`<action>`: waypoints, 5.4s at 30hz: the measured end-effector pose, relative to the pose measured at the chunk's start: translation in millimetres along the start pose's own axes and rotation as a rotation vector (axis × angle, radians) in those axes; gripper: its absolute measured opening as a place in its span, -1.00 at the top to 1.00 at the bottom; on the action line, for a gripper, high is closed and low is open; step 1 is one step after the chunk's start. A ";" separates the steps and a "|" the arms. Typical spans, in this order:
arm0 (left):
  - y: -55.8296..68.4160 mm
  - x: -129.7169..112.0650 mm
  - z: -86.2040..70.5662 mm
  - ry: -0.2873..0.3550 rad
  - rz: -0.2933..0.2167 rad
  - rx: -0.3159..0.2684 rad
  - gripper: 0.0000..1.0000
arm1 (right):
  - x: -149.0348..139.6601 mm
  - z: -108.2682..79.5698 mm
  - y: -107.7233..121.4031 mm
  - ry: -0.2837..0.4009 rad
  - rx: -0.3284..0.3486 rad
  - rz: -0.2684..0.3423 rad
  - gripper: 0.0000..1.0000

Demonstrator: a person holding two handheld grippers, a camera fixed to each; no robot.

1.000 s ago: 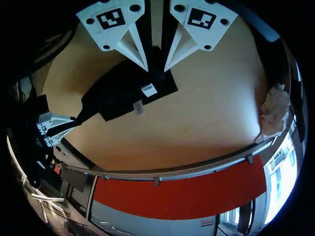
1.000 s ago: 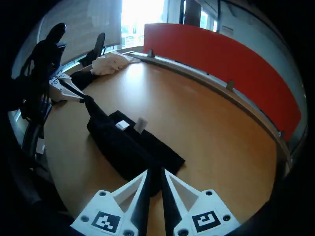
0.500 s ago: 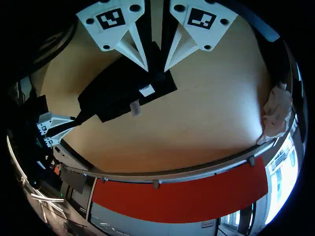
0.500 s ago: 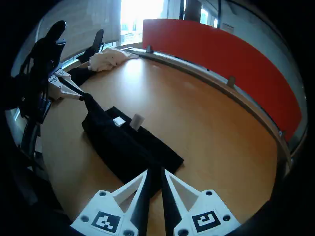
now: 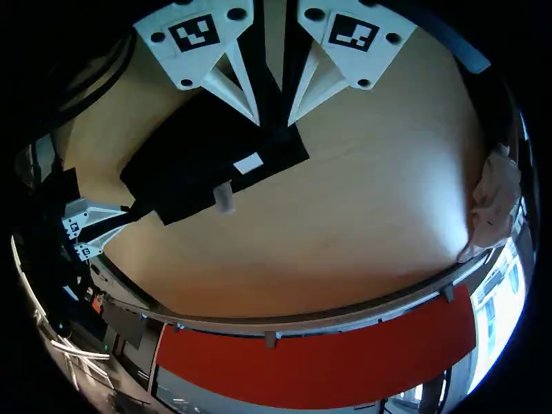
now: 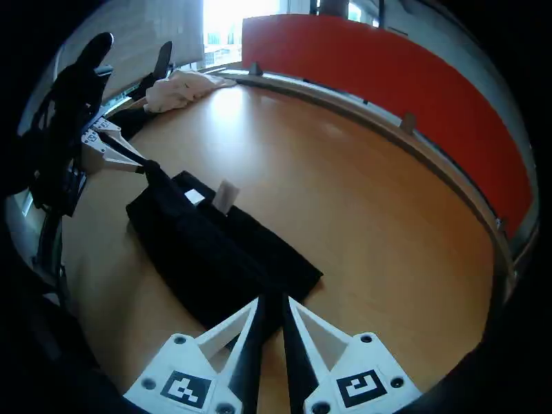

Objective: Fold towel

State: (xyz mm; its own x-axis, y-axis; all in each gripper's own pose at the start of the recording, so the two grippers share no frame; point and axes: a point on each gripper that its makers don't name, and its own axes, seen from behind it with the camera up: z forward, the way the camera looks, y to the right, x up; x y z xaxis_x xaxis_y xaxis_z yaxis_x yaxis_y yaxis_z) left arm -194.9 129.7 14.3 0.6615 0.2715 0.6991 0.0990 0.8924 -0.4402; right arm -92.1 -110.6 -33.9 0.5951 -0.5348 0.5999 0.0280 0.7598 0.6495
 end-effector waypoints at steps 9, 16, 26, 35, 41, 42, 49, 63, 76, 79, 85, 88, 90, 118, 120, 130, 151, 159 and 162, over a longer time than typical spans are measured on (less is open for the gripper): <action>-6.3 -0.4 15.5 -0.011 -0.003 0.016 0.75 | -1.5 16.2 6.9 -0.014 -0.008 0.027 0.66; -12.1 -2.4 31.7 -0.007 -0.003 0.039 0.72 | -7.9 27.4 11.8 -0.045 -0.020 0.039 0.63; -17.2 -9.7 40.7 -0.025 0.013 0.061 0.52 | -12.7 38.2 21.7 -0.071 -0.050 0.031 0.35; -25.7 -8.6 43.4 -0.035 0.017 0.087 0.26 | -14.6 43.4 31.5 -0.080 -0.082 0.031 -0.23; -32.1 -4.6 43.5 -0.035 0.027 0.107 0.10 | -10.8 43.6 39.1 -0.075 -0.105 0.035 -0.39; -33.5 -3.8 43.5 -0.035 0.029 0.112 0.07 | -9.7 43.7 41.0 -0.074 -0.111 0.037 -0.41; -38.9 4.8 44.7 -0.027 0.025 0.131 -0.19 | 1.7 43.9 49.6 -0.050 -0.137 0.041 -0.53; -43.9 11.8 33.0 -0.009 0.009 0.137 -0.85 | 16.3 35.3 63.0 -0.004 -0.184 0.029 -0.94; -27.1 -6.3 15.9 -0.016 -0.011 0.116 -0.86 | 0.3 16.2 41.5 0.006 -0.167 0.053 -0.96; -21.1 -14.6 10.2 -0.020 -0.016 0.111 -0.86 | -7.7 11.0 33.8 0.004 -0.162 0.063 -0.96; -8.9 -32.2 -0.2 -0.028 -0.031 0.104 -0.86 | -24.7 0.1 17.9 -0.001 -0.154 0.082 -0.96; -3.7 -41.0 -4.7 -0.033 -0.040 0.105 -0.86 | -33.3 -5.8 9.7 -0.001 -0.150 0.094 -0.96; 0.1 -46.6 -7.9 -0.035 -0.048 0.104 -0.86 | -39.4 -9.4 4.8 -0.003 -0.148 0.101 -0.96; 3.4 -85.3 -40.0 -0.036 -0.141 0.153 -0.86 | -49.9 -9.6 -15.9 -0.013 -0.071 0.040 -0.96; 3.5 -90.1 -43.4 -0.037 -0.158 0.155 -0.86 | -48.9 -8.3 -16.4 -0.016 -0.062 0.027 -0.96; -0.7 -100.8 -53.6 -0.040 -0.189 0.177 -0.86 | -48.2 -4.1 -19.0 -0.028 -0.024 -0.006 -0.93; 1.3 -118.0 -61.2 -0.055 -0.221 0.183 -0.86 | -72.6 0.7 -29.0 -0.087 0.065 -0.046 -0.09; 2.7 -118.4 -61.8 -0.055 -0.222 0.181 -0.86 | -75.5 3.2 -27.2 -0.097 0.069 -0.054 0.14; 2.8 -120.1 -62.1 -0.058 -0.223 0.180 -0.86 | -75.7 4.2 -27.9 -0.099 0.073 -0.060 0.34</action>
State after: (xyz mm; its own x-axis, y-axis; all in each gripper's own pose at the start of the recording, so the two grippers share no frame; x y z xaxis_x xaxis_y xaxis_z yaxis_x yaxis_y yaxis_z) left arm -227.9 77.2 -105.9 0.5941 0.0764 0.8007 0.1002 0.9807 -0.1679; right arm -141.4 -92.9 -95.5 0.5115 -0.6149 0.6002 0.0002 0.6986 0.7156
